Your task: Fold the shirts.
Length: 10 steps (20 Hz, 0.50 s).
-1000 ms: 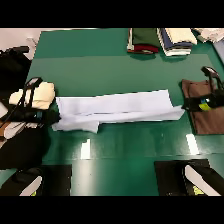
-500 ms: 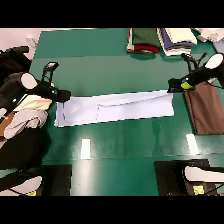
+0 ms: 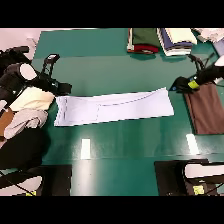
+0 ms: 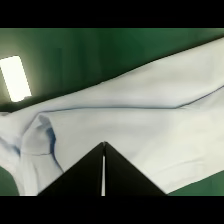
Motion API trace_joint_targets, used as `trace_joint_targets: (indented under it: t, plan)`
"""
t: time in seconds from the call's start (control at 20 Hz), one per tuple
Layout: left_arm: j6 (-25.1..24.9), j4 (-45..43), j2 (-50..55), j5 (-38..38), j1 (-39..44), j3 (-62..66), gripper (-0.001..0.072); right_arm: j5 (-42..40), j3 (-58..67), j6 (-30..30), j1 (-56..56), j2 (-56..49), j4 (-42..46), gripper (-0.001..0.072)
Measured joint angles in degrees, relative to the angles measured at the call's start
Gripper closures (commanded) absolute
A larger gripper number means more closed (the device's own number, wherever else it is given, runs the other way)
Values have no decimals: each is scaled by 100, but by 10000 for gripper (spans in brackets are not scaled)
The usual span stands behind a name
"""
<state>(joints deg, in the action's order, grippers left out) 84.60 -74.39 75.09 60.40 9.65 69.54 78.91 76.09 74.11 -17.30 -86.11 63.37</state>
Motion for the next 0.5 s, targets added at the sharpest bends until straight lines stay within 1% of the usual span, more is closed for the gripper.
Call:
trace_joint_targets:
  t: [0.15,0.3,0.35,0.4,0.5]
  plan:
    - [-59,470,26,-24,15,46,683,-15,-627,-284,-549,-105,-289,185]
    - [-87,796,42,-249,227,63,682,-120,-1143,-595,-769,-372,-758,212]
    - [-87,852,44,-361,356,68,682,-114,-1252,-715,-772,-490,-1003,277]
    - [-83,909,44,-485,494,70,683,-127,-1314,-798,-723,-597,-1204,375]
    - [-20,966,55,-774,798,70,683,-236,-1327,-953,-525,-793,-1403,651]
